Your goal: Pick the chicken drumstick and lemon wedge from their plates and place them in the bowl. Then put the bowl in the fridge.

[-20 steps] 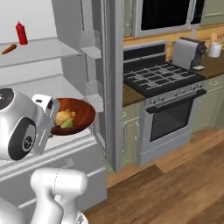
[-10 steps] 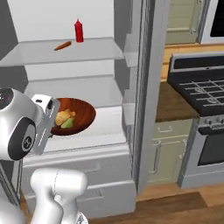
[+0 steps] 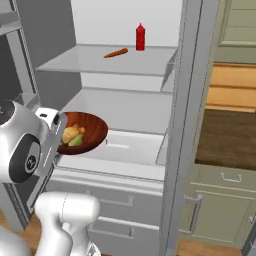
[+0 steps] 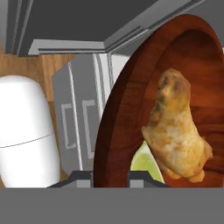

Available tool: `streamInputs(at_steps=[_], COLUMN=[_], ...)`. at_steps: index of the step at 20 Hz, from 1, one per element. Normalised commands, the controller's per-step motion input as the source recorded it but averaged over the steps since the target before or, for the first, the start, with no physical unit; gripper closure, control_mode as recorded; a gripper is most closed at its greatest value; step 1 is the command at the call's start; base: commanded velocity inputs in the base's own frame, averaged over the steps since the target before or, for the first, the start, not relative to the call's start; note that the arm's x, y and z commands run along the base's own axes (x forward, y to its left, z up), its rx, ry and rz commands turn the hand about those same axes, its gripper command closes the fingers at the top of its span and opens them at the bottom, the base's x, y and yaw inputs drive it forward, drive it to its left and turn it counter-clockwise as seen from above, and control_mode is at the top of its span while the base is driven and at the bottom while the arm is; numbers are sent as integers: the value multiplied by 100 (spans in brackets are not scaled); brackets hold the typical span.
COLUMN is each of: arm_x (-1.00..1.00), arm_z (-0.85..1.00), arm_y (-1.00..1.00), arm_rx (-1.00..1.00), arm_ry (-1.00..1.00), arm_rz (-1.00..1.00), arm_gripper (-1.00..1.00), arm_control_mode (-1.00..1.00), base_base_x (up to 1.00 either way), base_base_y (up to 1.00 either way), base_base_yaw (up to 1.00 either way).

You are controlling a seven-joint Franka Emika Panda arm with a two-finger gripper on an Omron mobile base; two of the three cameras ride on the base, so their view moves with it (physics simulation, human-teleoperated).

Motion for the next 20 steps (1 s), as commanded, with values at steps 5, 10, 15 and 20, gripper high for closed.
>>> streamInputs(at_steps=[5,10,15,20], arm_x=[0,0,0,0], arm_z=[0,0,0,0], arm_y=[0,0,0,0], arm_rx=[0,0,0,0], arm_ry=[0,0,0,0], arm_rz=[0,0,0,0], arm_gripper=[100,100,100,100], arm_control_mode=[100,100,100,100], base_base_x=[1,12,49,36], base_base_y=[-41,19,18,9], base_base_yaw=[6,-21,-18,0])
